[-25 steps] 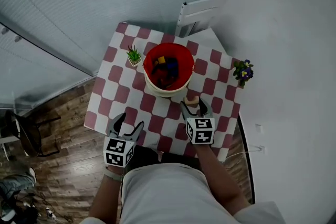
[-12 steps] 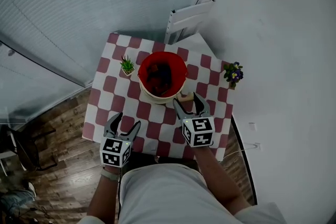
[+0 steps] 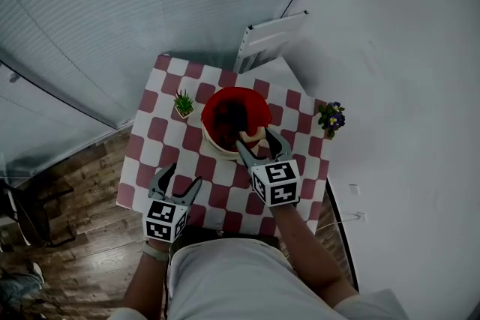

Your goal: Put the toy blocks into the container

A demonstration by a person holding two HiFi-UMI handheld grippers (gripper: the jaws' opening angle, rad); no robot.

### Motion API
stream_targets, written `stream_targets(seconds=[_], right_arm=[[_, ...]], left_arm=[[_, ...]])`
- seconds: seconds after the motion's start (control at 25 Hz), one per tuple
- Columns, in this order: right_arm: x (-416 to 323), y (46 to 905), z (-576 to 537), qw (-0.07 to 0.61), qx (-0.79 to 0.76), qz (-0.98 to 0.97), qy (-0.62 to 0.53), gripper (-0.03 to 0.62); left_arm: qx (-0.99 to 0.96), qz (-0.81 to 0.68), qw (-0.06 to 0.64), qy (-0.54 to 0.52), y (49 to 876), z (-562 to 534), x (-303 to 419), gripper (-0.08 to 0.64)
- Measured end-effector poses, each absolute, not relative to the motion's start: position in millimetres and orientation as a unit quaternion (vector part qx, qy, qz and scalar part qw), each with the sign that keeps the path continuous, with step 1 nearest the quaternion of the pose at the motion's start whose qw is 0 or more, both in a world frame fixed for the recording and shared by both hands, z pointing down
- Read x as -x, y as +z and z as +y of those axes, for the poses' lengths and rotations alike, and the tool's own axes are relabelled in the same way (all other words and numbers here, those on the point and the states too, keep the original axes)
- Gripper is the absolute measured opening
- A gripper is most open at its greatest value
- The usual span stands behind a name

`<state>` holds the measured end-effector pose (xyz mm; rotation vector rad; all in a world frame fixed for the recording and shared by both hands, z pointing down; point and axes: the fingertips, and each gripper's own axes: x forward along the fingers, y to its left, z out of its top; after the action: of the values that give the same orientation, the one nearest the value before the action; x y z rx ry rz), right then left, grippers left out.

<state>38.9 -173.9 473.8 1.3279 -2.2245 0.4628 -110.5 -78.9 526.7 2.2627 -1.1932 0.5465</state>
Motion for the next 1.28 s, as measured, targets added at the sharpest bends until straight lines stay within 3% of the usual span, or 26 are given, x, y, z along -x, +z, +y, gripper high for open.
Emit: stream_targets(seconds=[1.28], right_arm=[[-9,508,-227,0.344,-0.463,-0.797,0.18,0.301]], left_arm=[[-0.834,-0.428,0.284,0.202,548,-93,116,0.293]])
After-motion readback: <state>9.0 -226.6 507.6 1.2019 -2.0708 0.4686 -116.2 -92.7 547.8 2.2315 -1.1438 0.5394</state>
